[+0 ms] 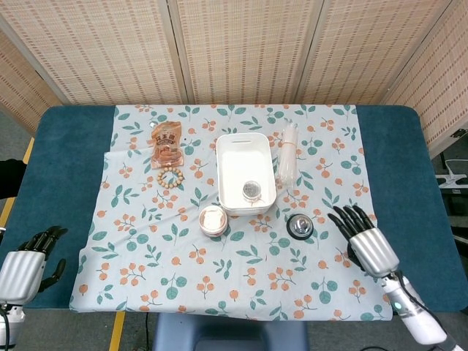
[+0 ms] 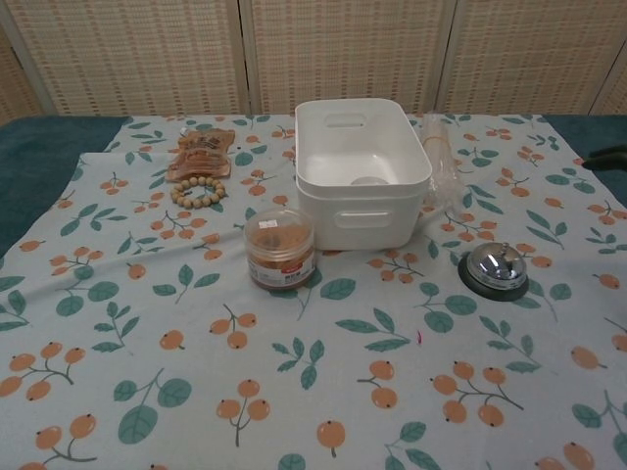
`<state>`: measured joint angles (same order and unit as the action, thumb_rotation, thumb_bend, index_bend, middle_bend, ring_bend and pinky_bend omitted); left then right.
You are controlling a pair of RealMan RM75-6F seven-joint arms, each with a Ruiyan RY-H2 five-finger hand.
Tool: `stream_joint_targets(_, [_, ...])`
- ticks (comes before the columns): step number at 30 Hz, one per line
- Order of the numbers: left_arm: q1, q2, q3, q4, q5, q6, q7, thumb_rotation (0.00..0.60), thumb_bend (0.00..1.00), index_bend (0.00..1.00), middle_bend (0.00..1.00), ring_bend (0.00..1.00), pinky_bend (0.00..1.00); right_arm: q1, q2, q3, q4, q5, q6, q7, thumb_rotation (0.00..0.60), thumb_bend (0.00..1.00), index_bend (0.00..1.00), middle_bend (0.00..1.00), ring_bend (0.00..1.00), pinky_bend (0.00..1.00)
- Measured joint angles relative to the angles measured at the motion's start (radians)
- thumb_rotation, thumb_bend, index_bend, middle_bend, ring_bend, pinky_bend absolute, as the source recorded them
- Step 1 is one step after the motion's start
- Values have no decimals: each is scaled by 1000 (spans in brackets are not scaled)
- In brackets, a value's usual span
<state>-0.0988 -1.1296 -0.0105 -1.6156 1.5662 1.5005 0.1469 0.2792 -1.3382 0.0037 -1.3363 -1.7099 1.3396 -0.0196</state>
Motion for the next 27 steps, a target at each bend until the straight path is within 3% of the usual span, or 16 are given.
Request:
stream_joint_targets(11, [1,4,-1,-2,-7,-3,-5,600,427,196,184,244,467,117,-166,40,199,48,-136,41,600,1000,0,0,0,0])
stream_joint_targets(27, [4,10,-6,-1,-12,3,-22,600,426,196,184,243,467,193,-299,15,381,60,-216,118,600,1000,0,0,0,0])
